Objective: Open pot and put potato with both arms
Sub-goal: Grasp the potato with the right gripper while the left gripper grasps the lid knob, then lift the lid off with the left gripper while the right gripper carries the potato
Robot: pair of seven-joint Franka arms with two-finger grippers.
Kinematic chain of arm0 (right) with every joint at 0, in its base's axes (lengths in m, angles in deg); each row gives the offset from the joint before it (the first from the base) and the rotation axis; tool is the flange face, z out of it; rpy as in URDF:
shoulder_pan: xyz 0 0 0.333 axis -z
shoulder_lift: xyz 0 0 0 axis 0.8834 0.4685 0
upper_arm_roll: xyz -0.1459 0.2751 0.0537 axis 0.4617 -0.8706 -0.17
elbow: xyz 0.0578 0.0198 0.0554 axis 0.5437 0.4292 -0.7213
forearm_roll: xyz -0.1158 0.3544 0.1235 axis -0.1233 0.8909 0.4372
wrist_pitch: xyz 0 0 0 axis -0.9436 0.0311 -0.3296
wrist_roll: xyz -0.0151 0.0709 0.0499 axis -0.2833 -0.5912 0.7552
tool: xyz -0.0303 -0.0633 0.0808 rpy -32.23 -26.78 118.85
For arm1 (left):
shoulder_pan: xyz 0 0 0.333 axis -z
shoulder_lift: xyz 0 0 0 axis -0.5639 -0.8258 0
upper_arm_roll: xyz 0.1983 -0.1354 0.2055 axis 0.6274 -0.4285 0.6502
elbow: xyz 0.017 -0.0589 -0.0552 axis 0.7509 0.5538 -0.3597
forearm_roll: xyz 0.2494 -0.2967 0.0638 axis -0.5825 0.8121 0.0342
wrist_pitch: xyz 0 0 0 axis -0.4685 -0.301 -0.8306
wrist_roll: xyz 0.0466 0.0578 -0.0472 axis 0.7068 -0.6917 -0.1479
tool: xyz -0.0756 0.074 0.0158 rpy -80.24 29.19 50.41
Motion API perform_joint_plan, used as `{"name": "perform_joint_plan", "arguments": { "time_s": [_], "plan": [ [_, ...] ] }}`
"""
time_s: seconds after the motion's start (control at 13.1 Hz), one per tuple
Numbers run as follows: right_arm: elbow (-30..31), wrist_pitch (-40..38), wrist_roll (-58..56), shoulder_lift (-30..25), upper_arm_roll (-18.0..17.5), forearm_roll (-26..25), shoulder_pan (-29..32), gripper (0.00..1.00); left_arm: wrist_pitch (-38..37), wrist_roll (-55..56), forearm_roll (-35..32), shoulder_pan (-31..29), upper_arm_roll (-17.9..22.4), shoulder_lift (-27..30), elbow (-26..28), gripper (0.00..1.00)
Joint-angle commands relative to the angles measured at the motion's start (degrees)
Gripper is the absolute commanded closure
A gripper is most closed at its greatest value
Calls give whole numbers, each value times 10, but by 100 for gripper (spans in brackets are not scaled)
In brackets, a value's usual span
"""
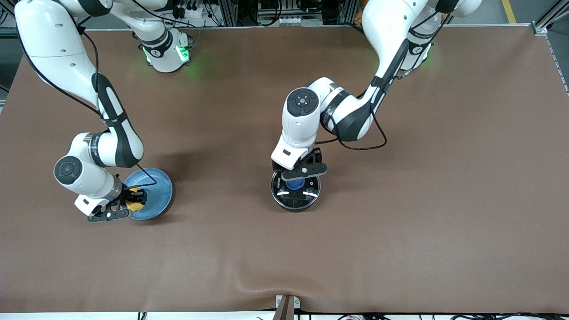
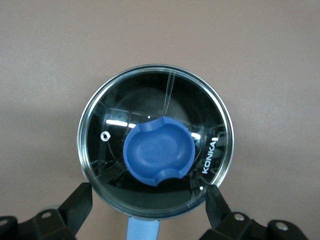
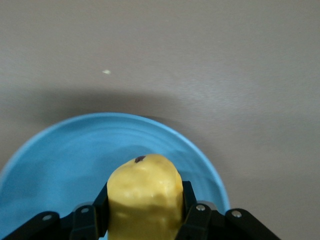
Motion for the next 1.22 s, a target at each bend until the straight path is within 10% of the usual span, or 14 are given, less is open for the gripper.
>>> {"name": "perform_joint_plan", "arguments": {
  "time_s": [0.0, 0.69, 0.99, 1.15],
  "plan": [
    [-38, -85, 29, -19, -12, 58, -1, 100, 23, 12, -16, 8, 15, -23, -19, 0],
    [-95, -180, 201, -45, -21, 99, -65, 100, 57, 18, -19, 10, 21, -44, -18, 0],
    [-100, -182, 280, -66, -20, 103, -111, 100, 58, 43, -20, 9, 21, -44, -18, 71],
    [-98, -182, 309, -80, -21, 104, -127, 100, 58, 45, -19, 8, 21, -41, -19, 87]
  ]
}}
